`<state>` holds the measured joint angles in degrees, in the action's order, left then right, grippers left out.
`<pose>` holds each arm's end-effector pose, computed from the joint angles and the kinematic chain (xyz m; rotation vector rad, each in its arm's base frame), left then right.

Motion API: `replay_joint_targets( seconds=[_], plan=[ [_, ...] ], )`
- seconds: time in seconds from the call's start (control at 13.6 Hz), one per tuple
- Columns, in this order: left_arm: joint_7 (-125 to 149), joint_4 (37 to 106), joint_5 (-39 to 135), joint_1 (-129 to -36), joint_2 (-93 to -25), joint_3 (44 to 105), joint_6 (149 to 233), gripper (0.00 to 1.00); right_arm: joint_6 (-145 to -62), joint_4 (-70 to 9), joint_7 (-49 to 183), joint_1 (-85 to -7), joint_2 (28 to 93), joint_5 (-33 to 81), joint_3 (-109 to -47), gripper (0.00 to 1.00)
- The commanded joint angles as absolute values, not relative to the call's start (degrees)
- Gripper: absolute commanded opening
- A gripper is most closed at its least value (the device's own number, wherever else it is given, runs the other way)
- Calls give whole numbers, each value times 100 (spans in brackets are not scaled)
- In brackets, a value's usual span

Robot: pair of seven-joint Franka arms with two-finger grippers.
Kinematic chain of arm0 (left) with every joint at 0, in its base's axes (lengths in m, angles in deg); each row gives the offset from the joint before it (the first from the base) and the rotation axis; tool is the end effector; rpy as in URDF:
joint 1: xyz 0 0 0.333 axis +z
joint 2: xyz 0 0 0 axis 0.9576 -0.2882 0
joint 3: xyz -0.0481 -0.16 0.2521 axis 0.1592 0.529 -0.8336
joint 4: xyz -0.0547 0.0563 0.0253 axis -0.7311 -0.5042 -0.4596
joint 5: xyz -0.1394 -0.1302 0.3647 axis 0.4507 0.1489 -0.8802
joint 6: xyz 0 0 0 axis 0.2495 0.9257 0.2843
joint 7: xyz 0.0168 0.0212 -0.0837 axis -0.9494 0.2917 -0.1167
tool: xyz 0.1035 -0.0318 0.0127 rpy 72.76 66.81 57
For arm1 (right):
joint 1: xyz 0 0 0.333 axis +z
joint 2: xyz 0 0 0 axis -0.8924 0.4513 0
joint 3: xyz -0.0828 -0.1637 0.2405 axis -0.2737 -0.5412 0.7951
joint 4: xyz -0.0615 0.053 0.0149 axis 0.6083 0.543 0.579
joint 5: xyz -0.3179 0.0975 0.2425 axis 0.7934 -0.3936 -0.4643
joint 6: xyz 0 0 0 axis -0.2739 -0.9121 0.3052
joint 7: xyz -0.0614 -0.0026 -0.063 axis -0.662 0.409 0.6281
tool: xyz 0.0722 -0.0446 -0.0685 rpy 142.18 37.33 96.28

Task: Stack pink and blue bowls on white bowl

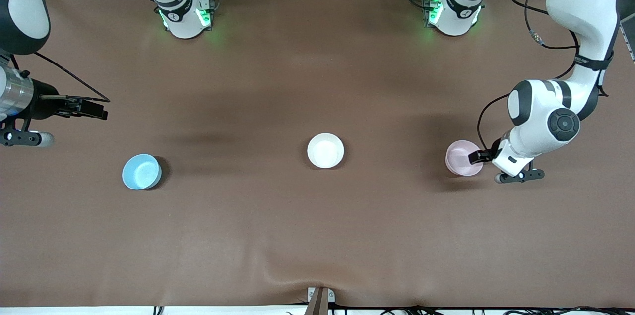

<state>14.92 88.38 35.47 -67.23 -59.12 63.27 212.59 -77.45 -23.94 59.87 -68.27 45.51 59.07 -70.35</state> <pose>0.6019 -0.0100 0.1929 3.1239 0.1756 -0.0736 0.6019 -0.0267 0.5072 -3.0850 0.1334 0.2875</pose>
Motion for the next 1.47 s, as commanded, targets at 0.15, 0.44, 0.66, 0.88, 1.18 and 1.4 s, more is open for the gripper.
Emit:
replay_joint_targets(
  seconds=[0.15,0.44,0.66,0.88,1.18,1.4],
  plan=[
    [1424,8879,3524,-6683,-6008,6342,21330,17,-7791,-2447,5900,-6888,4498,5948,-6987,100],
    [1300,8870,3524,-6692,-5885,6351,21260,0,-7800,-2447,5900,-6888,4498,5948,-6987,100],
    [1291,8914,3541,-6675,-5456,6544,20892,0,-7800,-2447,5900,-6888,4498,5948,-6987,100],
    [1291,8896,4180,-6692,-4814,7000,20093,0,-7835,-2447,5909,-6958,4515,5948,-6987,100],
    [1598,8546,4315,-6736,-4531,7940,19582,0,-8361,-2290,5988,-7212,4883,6080,-6996,100],
    [2308,8081,4315,-6885,-4855,8608,19563,0,-8669,-2245,6478,-7477,5253,5984,-6987,100]
  ],
)
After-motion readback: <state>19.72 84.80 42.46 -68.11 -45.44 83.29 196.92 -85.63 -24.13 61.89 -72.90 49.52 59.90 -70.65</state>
